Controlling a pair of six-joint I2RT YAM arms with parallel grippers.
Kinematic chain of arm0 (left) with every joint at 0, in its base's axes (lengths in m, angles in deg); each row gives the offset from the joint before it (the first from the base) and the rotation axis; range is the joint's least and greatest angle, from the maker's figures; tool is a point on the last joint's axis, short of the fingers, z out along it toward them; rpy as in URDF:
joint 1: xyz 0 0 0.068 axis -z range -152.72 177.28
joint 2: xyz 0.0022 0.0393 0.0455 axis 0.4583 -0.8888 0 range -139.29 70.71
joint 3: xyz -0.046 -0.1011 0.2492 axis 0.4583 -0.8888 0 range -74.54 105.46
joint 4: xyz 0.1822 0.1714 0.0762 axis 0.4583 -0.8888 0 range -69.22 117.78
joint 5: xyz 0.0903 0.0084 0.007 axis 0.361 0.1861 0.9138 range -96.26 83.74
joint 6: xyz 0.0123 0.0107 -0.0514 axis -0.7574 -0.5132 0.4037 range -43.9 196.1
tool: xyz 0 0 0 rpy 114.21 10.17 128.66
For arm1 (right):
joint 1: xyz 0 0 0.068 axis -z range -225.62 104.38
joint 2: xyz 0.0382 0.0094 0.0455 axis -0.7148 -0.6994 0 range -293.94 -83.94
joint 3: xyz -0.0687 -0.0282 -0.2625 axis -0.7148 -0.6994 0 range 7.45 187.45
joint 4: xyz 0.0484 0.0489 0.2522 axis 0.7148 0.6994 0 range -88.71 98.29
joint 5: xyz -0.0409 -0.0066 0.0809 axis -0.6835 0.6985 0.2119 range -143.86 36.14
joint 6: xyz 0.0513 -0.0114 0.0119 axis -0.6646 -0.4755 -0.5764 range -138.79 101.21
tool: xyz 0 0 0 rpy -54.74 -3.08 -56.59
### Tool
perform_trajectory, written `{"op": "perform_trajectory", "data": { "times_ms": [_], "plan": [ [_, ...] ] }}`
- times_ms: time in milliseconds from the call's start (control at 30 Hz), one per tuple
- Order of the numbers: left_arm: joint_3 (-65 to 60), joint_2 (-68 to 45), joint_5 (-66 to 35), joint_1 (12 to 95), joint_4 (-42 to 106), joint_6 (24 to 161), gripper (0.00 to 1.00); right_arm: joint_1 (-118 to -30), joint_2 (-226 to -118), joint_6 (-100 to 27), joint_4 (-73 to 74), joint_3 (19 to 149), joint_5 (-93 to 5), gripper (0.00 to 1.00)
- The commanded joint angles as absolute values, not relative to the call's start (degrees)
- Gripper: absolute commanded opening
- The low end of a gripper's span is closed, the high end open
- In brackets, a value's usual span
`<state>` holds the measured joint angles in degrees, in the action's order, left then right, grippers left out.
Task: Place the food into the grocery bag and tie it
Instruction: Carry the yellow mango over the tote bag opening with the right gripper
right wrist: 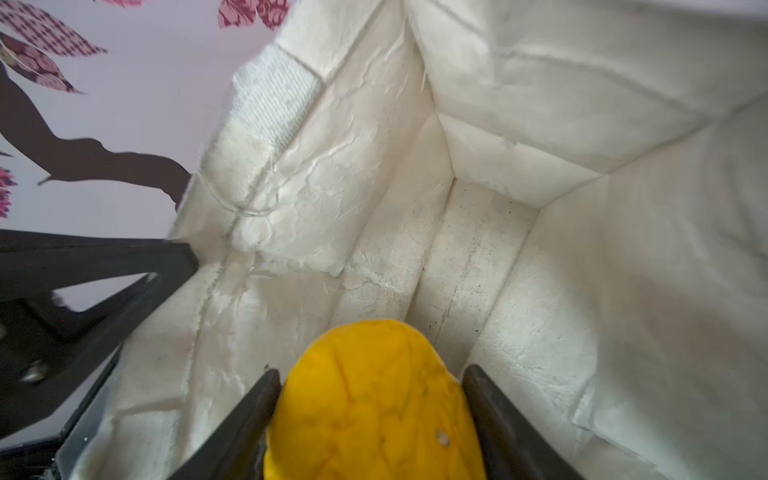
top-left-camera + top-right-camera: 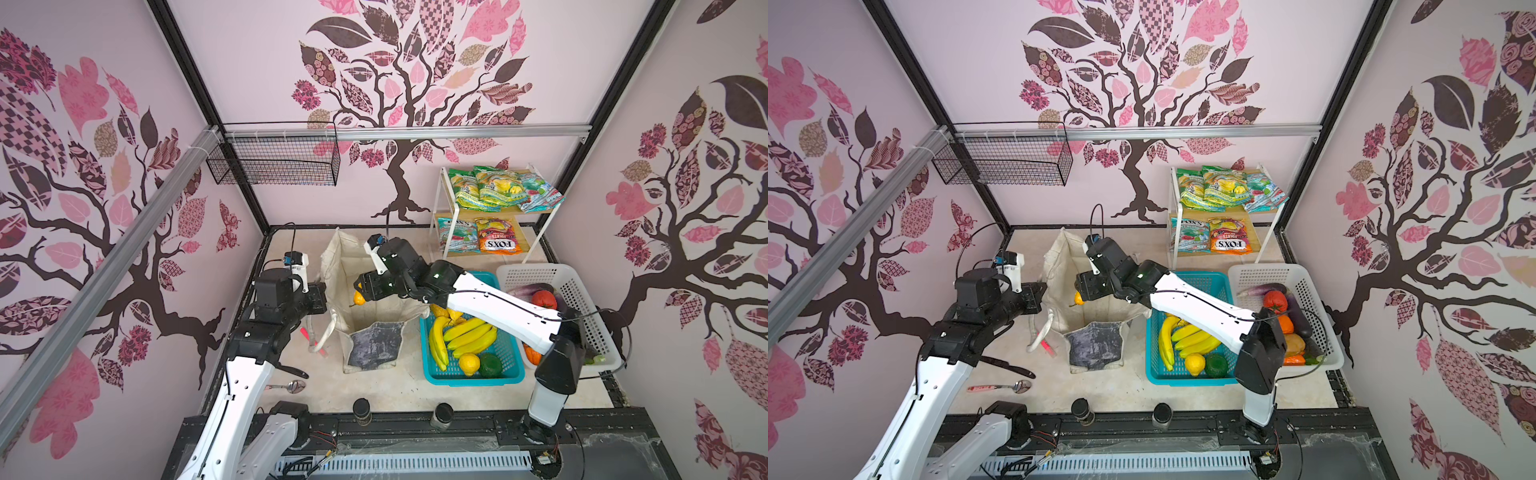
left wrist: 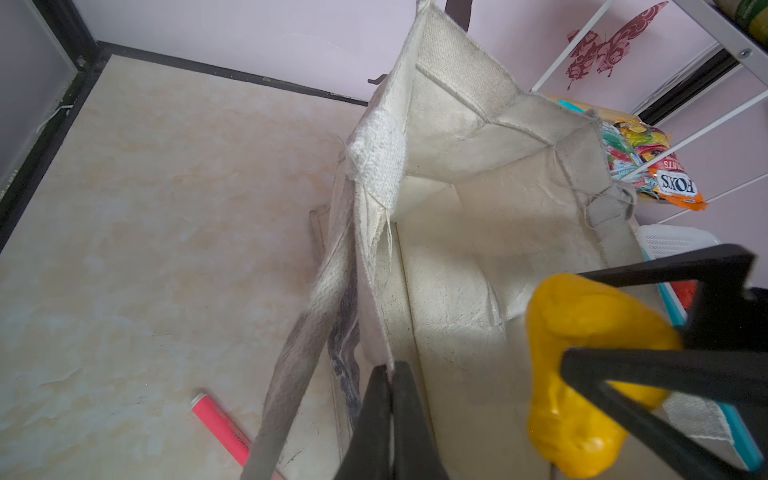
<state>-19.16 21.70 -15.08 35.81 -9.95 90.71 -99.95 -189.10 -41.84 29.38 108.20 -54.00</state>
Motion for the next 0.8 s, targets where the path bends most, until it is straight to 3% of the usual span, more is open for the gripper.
{"op": "perform_trajectory", "data": {
  "times_ms": [0,367,767],
  "plan": [
    [-21.0,22.7,-16.3,35.7,-8.4,89.7,0.00,-99.5,-193.5,-39.3,28.7,109.2,-54.0,0.68],
    [-21.3,24.0,-16.9,35.7,-7.5,89.5,0.00,-99.4,-209.5,-38.0,29.1,115.6,-53.4,0.68],
    [-21.3,24.6,-15.5,35.7,-7.6,89.4,0.00,-99.1,-219.7,-41.3,25.0,115.4,-55.0,0.70]
  ]
}}
